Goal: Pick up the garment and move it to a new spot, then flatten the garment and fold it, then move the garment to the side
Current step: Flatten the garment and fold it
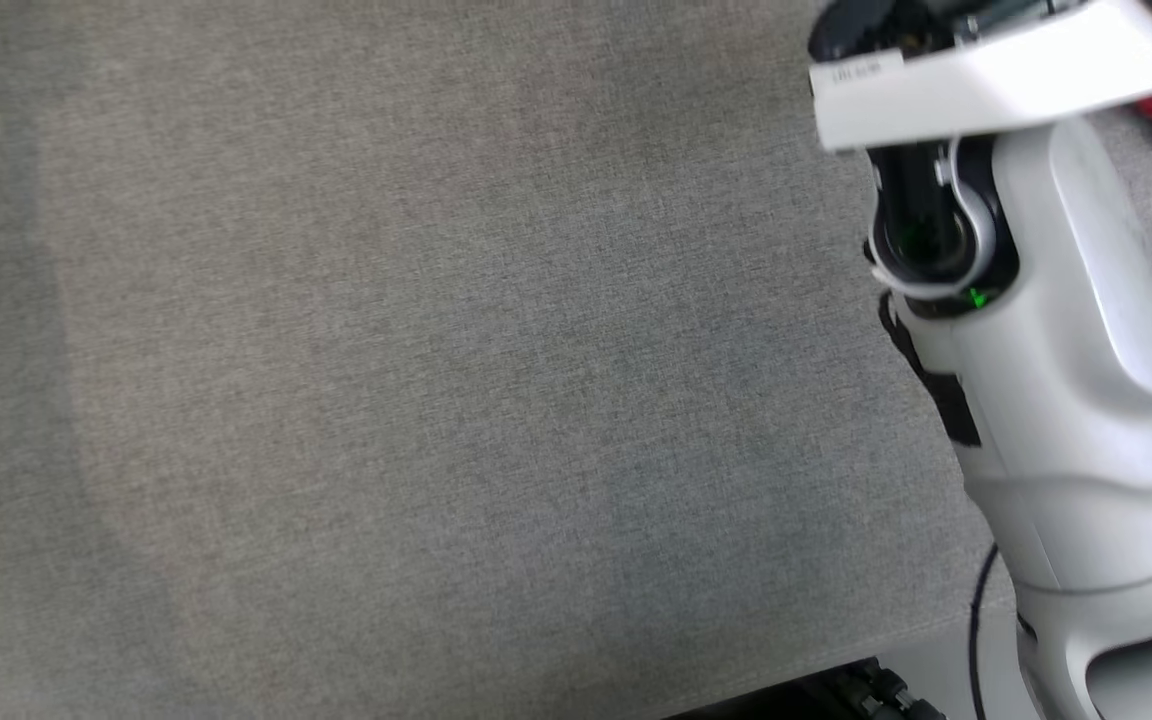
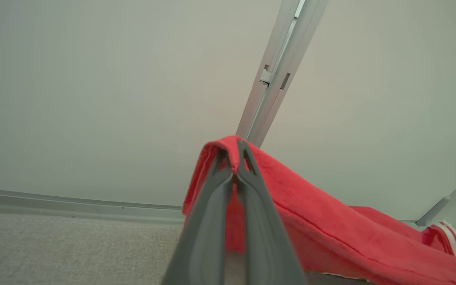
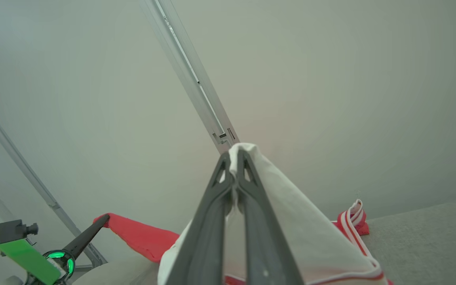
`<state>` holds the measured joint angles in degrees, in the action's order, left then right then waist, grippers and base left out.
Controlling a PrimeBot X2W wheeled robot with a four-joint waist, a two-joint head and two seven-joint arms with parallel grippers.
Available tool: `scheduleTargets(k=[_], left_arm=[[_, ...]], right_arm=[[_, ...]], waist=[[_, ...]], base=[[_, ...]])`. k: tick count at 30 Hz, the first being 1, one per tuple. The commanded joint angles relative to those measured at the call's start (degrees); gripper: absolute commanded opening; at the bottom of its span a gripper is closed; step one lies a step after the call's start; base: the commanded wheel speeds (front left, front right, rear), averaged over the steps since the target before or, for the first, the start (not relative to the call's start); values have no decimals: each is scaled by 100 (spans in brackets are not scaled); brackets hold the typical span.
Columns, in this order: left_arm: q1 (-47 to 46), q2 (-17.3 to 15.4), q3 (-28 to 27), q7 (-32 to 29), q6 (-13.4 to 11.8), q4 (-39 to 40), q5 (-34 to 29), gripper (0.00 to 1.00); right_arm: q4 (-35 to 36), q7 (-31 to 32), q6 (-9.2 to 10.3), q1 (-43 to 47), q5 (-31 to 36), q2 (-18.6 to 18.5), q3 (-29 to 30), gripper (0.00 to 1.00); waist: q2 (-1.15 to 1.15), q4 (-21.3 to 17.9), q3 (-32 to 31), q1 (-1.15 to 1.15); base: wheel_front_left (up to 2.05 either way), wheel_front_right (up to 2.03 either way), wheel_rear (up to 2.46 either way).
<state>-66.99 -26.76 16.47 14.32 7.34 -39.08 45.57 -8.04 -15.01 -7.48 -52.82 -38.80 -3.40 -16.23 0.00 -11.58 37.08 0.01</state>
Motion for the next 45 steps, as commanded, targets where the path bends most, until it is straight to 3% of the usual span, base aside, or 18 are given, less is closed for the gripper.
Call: scheduleTargets(k=[1, 5, 10, 16, 21, 31, 39, 45], left_arm=[[250, -17, 14, 47, 15, 87, 107, 0], [908, -26, 40, 87, 16, 552, 393, 0], [2200, 164, -446, 89, 16, 1360, 514, 0], [3898, 620, -887, 91, 15, 2274, 259, 0], [5042, 1188, -1347, 92, 15, 2819, 151, 0], [6664, 1875, -1755, 93, 16, 3635, -149, 0], [7360, 1892, -1713, 92, 16, 4267, -165, 0], [7650, 1872, -1553, 91, 16, 4075, 16, 0]], right_arm=[[108, -22, -2, 247, -35, -83, 24, 0], [452, -22, -2, 919, -109, -318, 98, 0], [848, -20, -2, 1987, -159, -599, 306, 0], [1287, -20, -2, 3382, -271, -747, 597, 0], [1547, -21, -2, 4461, -413, -739, 684, 0], [1990, -21, -2, 5579, -538, -718, 865, 0], [2540, 155, -2, 6094, -514, -759, 893, 0], [2189, 378, -2, 6320, -632, -624, 802, 0]], waist=[[0, 140, -180, -1], [0, 315, -477, -1], [0, 557, -990, -1], [0, 750, -1571, -1], [0, 791, -2033, -1], [0, 741, -2781, -1], [0, 750, -3044, -1], [0, 802, -3061, -1]], base=[[0, 0, 0], [0, 0, 0], [0, 0, 0], [0, 0, 0], [0, 0, 0], [0, 0, 0], [0, 0, 0], [0, 0, 0]])
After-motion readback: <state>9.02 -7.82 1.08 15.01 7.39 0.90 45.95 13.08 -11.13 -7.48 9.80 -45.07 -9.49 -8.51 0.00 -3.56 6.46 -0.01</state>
